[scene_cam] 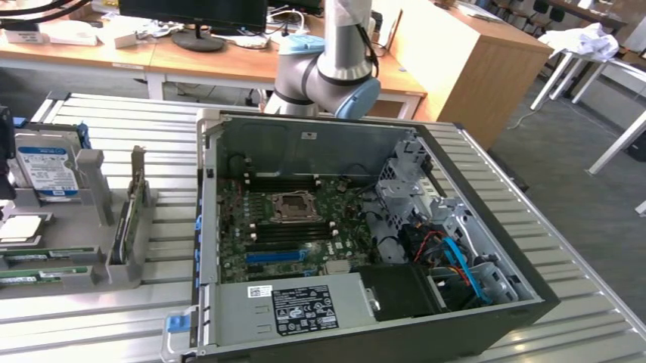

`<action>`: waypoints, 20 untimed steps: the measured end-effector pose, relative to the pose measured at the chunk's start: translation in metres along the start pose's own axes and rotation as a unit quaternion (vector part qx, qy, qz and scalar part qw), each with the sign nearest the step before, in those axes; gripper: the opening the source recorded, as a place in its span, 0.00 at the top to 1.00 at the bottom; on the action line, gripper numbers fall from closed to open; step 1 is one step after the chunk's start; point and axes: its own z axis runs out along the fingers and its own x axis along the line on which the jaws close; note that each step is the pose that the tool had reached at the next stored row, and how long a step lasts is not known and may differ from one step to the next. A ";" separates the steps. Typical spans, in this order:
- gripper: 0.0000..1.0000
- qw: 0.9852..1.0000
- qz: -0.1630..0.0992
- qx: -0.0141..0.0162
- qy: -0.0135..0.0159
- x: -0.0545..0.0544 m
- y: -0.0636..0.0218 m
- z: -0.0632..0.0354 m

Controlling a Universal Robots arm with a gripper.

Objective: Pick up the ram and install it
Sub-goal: 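Pick up the ram and move it above insertion slot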

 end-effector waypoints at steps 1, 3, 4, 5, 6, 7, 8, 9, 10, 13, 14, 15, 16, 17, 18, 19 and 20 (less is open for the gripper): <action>0.63 1.000 0.000 0.000 0.000 0.000 0.0000 0.0014; 0.63 1.000 0.000 0.000 0.000 0.000 -0.0001 0.0039; 0.63 1.000 0.000 0.000 0.000 0.000 -0.0002 0.0051; 0.63 1.000 0.000 0.000 0.000 0.000 -0.0003 0.0065; 0.63 1.000 0.000 0.000 0.000 0.000 -0.0003 0.0077; 0.63 1.000 0.000 0.000 0.000 0.000 -0.0004 0.0089; 0.63 1.000 0.000 0.000 0.000 0.000 -0.0004 0.0102; 0.63 1.000 0.000 0.000 0.000 0.000 -0.0005 0.0115; 0.63 1.000 0.000 0.000 0.000 0.000 -0.0005 0.0128; 0.63 1.000 0.000 0.000 0.000 0.000 -0.0007 0.0173; 0.63 1.000 0.000 0.000 0.000 0.000 -0.0008 0.0189; 0.63 1.000 0.000 0.000 0.000 0.000 -0.0009 0.0206; 0.63 1.000 0.000 0.000 0.000 0.000 -0.0009 0.0224; 0.63 1.000 0.000 0.000 0.000 0.001 -0.0010 0.0242; 0.63 1.000 0.000 0.000 0.000 0.001 -0.0011 0.0259; 0.63 1.000 0.000 0.000 0.000 0.001 -0.0012 0.0277; 0.63 1.000 0.000 0.000 0.000 0.001 -0.0013 0.0296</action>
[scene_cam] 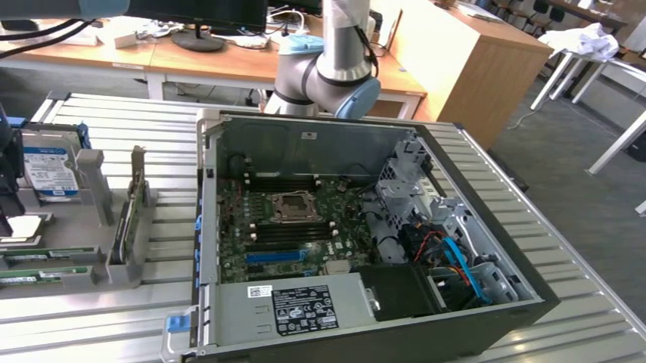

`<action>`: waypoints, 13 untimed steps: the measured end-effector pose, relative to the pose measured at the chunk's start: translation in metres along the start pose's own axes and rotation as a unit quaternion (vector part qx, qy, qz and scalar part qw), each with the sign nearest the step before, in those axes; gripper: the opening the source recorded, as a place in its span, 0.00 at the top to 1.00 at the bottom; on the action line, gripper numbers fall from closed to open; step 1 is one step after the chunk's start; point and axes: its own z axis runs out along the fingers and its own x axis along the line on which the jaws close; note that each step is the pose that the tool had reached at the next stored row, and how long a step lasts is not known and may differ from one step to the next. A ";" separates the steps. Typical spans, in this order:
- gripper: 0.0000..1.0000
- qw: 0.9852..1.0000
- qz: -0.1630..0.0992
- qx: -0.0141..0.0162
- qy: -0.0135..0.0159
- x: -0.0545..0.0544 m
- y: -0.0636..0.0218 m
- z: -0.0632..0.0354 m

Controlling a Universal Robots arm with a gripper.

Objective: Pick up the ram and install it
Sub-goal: 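Pick up the ram and move it above insertion slot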

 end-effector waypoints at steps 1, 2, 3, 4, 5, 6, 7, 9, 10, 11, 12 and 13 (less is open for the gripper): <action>0.63 1.000 0.000 0.000 0.000 0.000 -0.0001 0.0017; 0.63 1.000 0.000 0.000 0.000 0.000 -0.0002 0.0035; 0.63 1.000 0.000 0.000 0.000 0.000 -0.0002 0.0053; 0.63 1.000 0.000 0.000 0.000 0.000 -0.0003 0.0071; 0.63 1.000 0.000 0.000 0.000 0.000 -0.0004 0.0089; 0.63 1.000 0.000 0.000 0.000 0.000 -0.0005 0.0108; 0.63 1.000 0.000 0.000 0.000 0.000 -0.0006 0.0125; 0.63 1.000 0.000 0.000 0.000 0.000 -0.0006 0.0151; 0.63 1.000 0.000 0.000 0.000 0.000 -0.0006 0.0151; 0.63 1.000 0.000 0.000 0.000 0.000 -0.0006 0.0151; 0.63 1.000 0.000 0.000 0.000 0.000 -0.0006 0.0150; 0.63 1.000 0.000 0.000 0.000 0.001 -0.0006 0.0151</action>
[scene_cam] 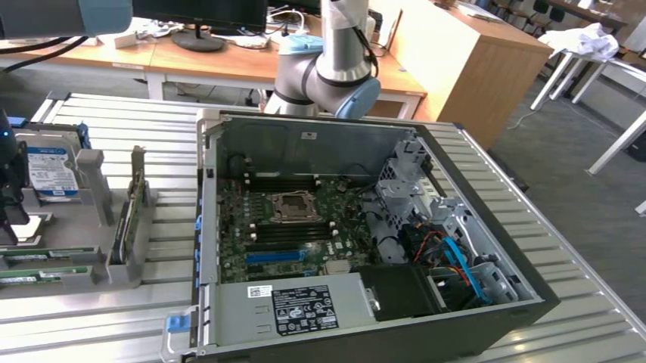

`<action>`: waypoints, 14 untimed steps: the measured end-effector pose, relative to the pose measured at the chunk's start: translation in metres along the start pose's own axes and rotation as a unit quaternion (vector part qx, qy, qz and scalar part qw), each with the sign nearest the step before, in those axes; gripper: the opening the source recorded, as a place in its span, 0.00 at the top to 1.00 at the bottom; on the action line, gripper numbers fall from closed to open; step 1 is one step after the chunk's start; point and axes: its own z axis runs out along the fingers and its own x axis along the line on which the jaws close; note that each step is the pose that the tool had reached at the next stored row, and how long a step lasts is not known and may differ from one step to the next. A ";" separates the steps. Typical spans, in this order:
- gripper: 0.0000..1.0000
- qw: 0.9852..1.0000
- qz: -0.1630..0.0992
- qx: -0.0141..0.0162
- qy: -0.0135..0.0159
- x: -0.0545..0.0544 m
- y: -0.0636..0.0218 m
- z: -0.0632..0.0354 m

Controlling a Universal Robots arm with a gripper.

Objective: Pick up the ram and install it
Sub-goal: 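Pick up the ram and move it above insertion slot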

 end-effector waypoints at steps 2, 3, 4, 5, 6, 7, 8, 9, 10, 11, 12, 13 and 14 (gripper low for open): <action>0.63 1.000 0.000 0.000 0.000 0.003 0.0005 0.0000; 0.63 1.000 0.000 0.000 0.000 0.004 0.0007 0.0001; 0.63 1.000 0.000 0.000 0.000 0.005 0.0009 0.0000; 0.63 1.000 0.000 0.000 0.000 0.006 0.0011 0.0000; 0.63 1.000 0.000 0.000 0.000 0.008 0.0011 0.0001; 0.63 1.000 0.000 0.000 0.000 0.009 0.0011 0.0000; 0.63 1.000 0.000 0.000 0.000 0.009 0.0011 0.0000; 0.63 1.000 0.000 0.000 0.000 0.010 0.0011 0.0000; 0.63 1.000 0.000 0.000 0.000 0.010 0.0011 0.0000; 0.63 1.000 0.000 0.000 0.000 0.010 0.0011 0.0000; 0.63 1.000 0.000 0.000 0.000 0.010 0.0010 0.0000; 0.63 1.000 0.000 0.000 0.000 0.010 0.0010 0.0000; 0.63 1.000 0.000 0.000 0.000 0.010 0.0010 0.0002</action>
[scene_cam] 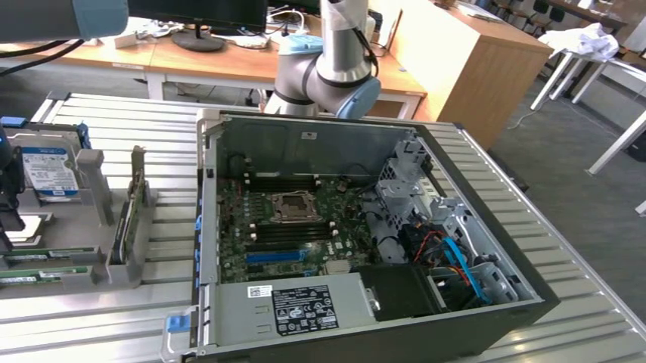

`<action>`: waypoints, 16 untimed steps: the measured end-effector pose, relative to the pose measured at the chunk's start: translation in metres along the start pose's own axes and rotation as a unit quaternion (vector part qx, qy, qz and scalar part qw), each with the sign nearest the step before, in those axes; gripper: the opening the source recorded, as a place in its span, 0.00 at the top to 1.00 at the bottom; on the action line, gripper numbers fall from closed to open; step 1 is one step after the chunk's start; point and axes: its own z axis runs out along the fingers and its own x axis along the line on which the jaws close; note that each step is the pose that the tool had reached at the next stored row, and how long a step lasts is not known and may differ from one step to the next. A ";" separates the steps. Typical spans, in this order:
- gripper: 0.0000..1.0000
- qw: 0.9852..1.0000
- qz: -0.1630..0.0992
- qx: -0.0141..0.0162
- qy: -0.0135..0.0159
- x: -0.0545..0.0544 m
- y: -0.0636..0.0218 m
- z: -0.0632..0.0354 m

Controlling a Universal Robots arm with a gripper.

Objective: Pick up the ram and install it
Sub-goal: 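Pick up the ram and move it above insertion slot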

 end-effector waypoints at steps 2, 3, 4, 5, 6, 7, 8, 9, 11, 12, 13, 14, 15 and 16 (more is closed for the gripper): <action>0.63 1.000 0.000 0.000 0.000 0.000 0.0000 0.0020; 0.63 1.000 0.000 0.000 0.000 0.000 -0.0001 0.0035; 0.63 1.000 0.000 0.000 0.000 0.000 -0.0002 0.0052; 0.63 1.000 0.000 0.000 0.000 0.000 -0.0003 0.0067; 0.63 1.000 0.000 0.000 0.000 0.000 -0.0004 0.0083; 0.63 1.000 0.000 0.000 0.000 0.000 -0.0004 0.0098; 0.63 1.000 0.000 0.000 0.000 0.000 -0.0005 0.0113; 0.63 1.000 0.000 0.000 0.000 0.000 -0.0006 0.0129; 0.63 1.000 0.000 0.000 0.000 0.000 -0.0007 0.0159; 0.63 1.000 0.000 0.000 0.000 0.000 -0.0007 0.0174; 0.63 1.000 0.000 0.000 0.000 0.000 -0.0008 0.0189; 0.63 1.000 0.000 0.000 0.000 0.001 -0.0009 0.0203; 0.63 1.000 0.000 0.000 0.000 0.001 -0.0009 0.0218; 0.63 1.000 0.000 0.000 0.000 0.001 -0.0010 0.0233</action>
